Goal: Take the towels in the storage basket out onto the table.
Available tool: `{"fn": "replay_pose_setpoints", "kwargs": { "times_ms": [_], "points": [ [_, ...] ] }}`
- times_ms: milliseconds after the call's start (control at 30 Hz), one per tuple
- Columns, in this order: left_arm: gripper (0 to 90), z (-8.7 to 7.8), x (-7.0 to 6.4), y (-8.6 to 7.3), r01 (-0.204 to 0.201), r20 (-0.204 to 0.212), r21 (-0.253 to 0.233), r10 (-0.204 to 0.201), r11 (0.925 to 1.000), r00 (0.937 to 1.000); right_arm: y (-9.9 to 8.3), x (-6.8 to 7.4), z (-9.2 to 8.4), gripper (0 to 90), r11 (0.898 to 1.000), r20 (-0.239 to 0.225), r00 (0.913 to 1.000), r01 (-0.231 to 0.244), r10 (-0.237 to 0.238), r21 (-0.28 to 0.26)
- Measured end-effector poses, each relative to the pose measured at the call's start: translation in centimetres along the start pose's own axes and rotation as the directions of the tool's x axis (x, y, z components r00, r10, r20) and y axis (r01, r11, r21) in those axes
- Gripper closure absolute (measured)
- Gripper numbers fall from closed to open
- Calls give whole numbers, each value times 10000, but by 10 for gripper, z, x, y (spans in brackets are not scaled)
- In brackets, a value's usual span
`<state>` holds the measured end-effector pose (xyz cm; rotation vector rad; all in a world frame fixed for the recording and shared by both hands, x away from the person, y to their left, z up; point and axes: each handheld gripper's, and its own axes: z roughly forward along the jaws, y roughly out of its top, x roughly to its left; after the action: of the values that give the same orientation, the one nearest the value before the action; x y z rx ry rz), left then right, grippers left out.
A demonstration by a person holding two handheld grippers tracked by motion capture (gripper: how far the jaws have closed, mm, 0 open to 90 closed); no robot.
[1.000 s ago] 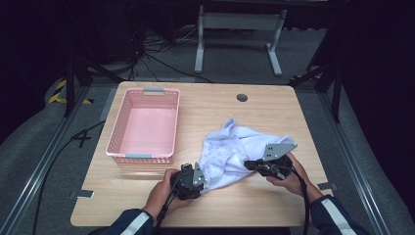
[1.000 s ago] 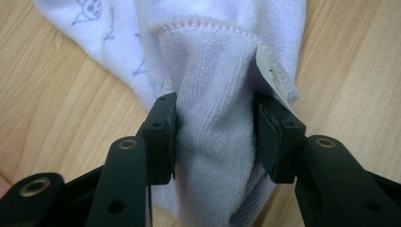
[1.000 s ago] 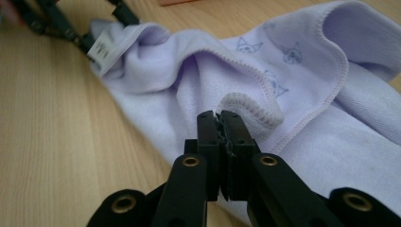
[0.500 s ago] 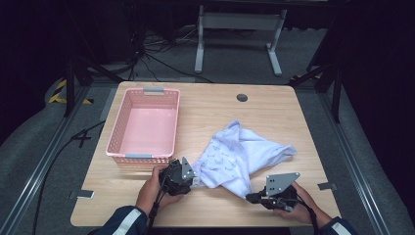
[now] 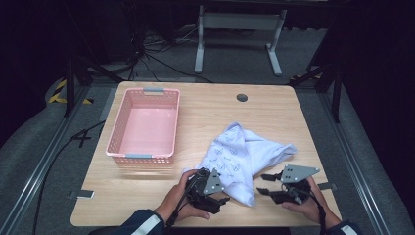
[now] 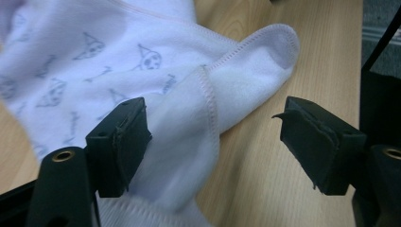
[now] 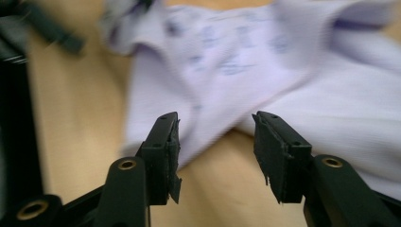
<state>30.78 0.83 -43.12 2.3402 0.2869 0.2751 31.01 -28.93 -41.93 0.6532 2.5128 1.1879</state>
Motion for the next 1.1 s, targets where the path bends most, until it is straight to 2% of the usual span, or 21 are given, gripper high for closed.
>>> {"fn": "replay_pose_setpoints", "kwargs": {
  "times_ms": [33, 67, 133, 200, 267, 300, 367, 400, 433, 500, 533, 567, 700, 767, 800, 867, 900, 933, 1000, 1033, 1100],
  "points": [
    [223, 6, 0, 0, 3, 33, 118, -4, 9999, 10000, 1, -7, -2, 497, 10000, 547, 9985, -45, 47, -44],
    [237, 16, 3, -1, -156, -170, 479, 165, 9987, 9997, 4, -24, -6, 500, 9987, 1101, 9928, -460, 480, -208],
    [243, 19, 5, -2, -274, -278, 722, 295, 9970, 9992, 6, -32, -6, 481, 9974, 1276, 9895, -643, 678, -316],
    [299, 22, 14, -6, 98, -266, 658, -81, 9978, 9996, 10, -48, -2, 466, 9961, 1912, 9776, -876, 881, -108],
    [305, 21, 21, -9, 340, -68, 585, -337, 9977, 9994, 12, -60, 5, 439, 9963, 2326, 9694, -841, 781, 160],
    [321, 23, 23, -10, 398, -257, 643, -382, 9971, 9989, 12, -67, 10, 438, 9950, 2645, 9603, -980, 888, 217],
    [362, 26, 28, -12, 473, -314, 946, -446, 9944, 9985, 11, -84, 22, 392, 9876, 2700, 9535, -1509, 1339, 430],
    [417, 28, 29, -14, 240, -409, 1149, -194, 9931, 9990, 10, -91, 27, 386, 9833, 2741, 9492, -1748, 1544, 515],
    [451, 28, 30, -15, 128, -533, 1076, -71, 9941, 9986, 9, -97, 34, 376, 9754, 2526, 9498, -2086, 1848, 708],
    [566, 25, 34, -14, 252, -594, 1129, -185, 9933, 9981, 5, -102, 45, 363, 9667, 2259, 9542, -2268, 1961, 1188],
    [625, 23, 35, -14, 129, -541, 1144, -67, 9934, 9985, 3, -104, 51, 365, 9600, 2184, 9508, -2504, 2196, 1252],
    [680, 20, 37, -14, 185, -437, 1099, -137, 9938, 9989, 2, -105, 53, 366, 9603, 2210, 9511, -2478, 2159, 1284],
    [772, 2, 40, -13, 40, -696, 693, 9, 9976, 9976, 2, -105, 58, 371, 9626, 2363, 9508, -2358, 2002, 1332],
    [787, -16, 43, -12, 185, -792, 69, -179, 9998, 9967, 3, -104, 61, 372, 9668, 2557, 9511, -2140, 1735, 1398],
    [794, -26, 44, -12, 185, -1064, -178, -202, 9997, 9941, 4, -104, 64, 375, 9666, 2751, 9451, -2190, 1762, 1329],
    [795, -60, 49, -15, 339, -1233, -1055, -469, 9938, 9913, 5, -105, 67, 376, 9691, 2996, 9403, -2087, 1617, 1319],
    [797, -60, 49, -15, 339, -1233, -1055, -469, 9938, 9913, 5, -105, 67, 376, 9691, 2996, 9403, -2087, 1617, 1319],
    [799, -77, 48, -20, 476, -1258, -1374, -651, 9894, 9899, 7, -109, 71, 376, 9678, 3202, 9320, -2189, 1696, 1246],
    [800, -93, 43, -28, 599, -1086, -1738, -796, 9830, 9909, 8, -112, 74, 379, 9691, 3368, 9269, -2162, 1655, 1190],
    [800, -93, 43, -28, 599, -1086, -1738, -796, 9830, 9909, 8, -112, 74, 379, 9691, 3368, 9269, -2162, 1655, 1190],
    [800, -102, 35, -33, 804, -707, -2062, -968, 9752, 9928, 11, -116, 78, 385, 9713, 3707, 9163, -2077, 1516, 1160]
  ]
}}
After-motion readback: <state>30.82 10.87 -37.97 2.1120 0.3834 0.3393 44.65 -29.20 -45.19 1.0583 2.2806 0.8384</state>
